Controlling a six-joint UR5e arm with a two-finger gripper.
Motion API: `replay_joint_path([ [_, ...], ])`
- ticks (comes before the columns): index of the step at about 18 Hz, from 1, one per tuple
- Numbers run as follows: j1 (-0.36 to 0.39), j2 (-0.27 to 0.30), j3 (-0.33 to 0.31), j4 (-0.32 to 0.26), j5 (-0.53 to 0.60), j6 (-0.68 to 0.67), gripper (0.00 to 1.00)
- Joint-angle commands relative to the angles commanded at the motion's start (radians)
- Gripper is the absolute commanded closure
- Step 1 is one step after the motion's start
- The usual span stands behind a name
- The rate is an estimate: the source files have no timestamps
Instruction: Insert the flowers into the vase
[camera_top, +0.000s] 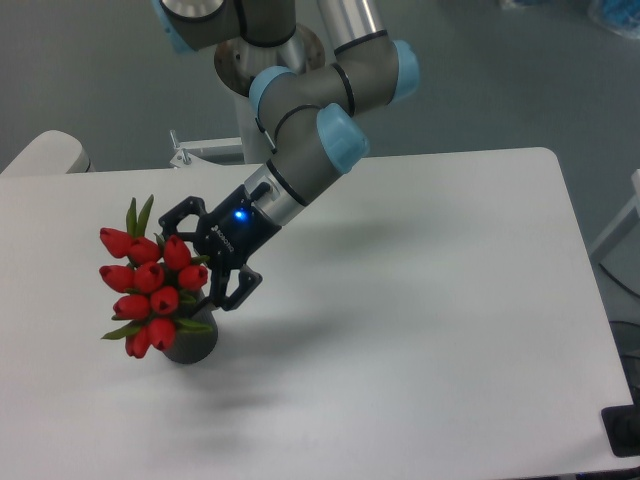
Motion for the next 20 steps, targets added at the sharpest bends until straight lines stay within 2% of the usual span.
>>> replay_joint_path([
  [4,0.043,0.02,0.011,0.0,0.012,0.005,0.0],
  [9,0.143,0.055,0.038,-0.009,0.129,0.06,0.0],
  [13,0.204,0.052,0.066,-0.015,0.161,0.155,0.0],
  [17,0.23,0.048,0.127,-0.028,0.328,0.225,0.0],
  [20,0.248,0.028,0.193,-0.064,0.467,0.241,0.0],
])
